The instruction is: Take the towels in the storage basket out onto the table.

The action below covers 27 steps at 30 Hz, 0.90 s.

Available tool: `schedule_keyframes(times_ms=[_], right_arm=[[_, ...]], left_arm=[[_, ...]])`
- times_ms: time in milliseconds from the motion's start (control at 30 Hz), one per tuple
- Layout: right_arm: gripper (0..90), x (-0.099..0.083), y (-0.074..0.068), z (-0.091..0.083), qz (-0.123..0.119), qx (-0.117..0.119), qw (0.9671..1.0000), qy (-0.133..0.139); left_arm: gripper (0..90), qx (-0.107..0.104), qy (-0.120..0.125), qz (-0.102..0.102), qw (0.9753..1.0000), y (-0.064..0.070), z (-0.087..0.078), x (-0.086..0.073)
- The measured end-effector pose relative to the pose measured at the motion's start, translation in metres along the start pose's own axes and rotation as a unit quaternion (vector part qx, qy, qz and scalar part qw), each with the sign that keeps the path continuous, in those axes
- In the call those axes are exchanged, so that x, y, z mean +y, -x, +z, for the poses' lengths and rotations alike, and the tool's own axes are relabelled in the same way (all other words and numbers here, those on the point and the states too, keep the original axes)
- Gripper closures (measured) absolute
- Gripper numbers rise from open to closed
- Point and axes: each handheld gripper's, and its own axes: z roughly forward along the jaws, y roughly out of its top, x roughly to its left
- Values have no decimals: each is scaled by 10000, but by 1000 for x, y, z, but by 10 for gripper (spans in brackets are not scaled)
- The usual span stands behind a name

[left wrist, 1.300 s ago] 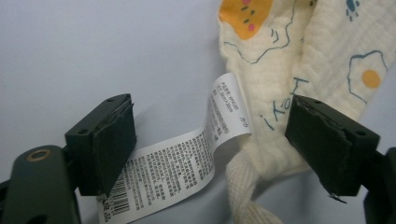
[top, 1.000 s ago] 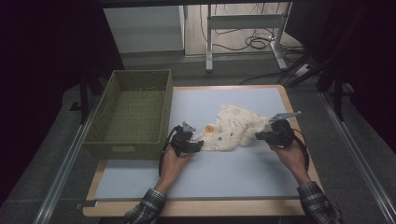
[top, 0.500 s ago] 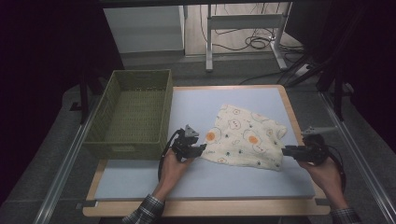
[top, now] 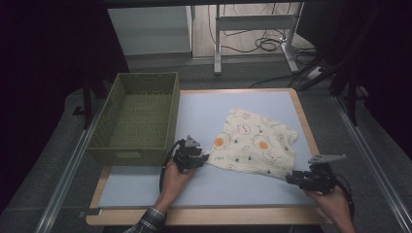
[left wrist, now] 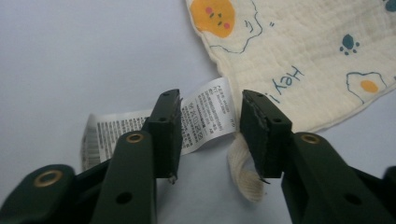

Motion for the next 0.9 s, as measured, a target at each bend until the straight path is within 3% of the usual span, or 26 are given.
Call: schedule_keyframes(times_ms=[67, 133, 167, 333, 567, 633, 700, 900], right_arm=[[808, 0, -4, 6, -95, -56, 9999, -29], [871, 0, -8, 8, -163, -69, 9998, -21], [874, 0, -10, 8, -192, -62, 9998, -29], [873, -7, -25, -6, -318, 6, 9995, -79], [872, -27, -38, -11, -321, 158, 9990, -273], [861, -32, -42, -11, -322, 215, 9986, -353], [809, -36, -43, -15, -325, 201, 9986, -358], [676, -31, -28, -36, -283, -265, 9992, -115]], left_arm=[[723, -132, -34, 41, 9999, 2, 0, 1], [877, -264, -80, 100, 9996, 5, -1, 2], [890, -233, -86, 172, 9995, 7, -4, 2], [892, -325, 14, 154, 9994, 10, -25, 0], [888, -468, -238, 241, 9983, 25, -45, -22], [845, -498, -326, 230, 9980, 27, -50, -31], [721, -308, -269, 277, 9988, 27, -54, -35], [505, -85, -107, 270, 9995, 19, -52, -18]])
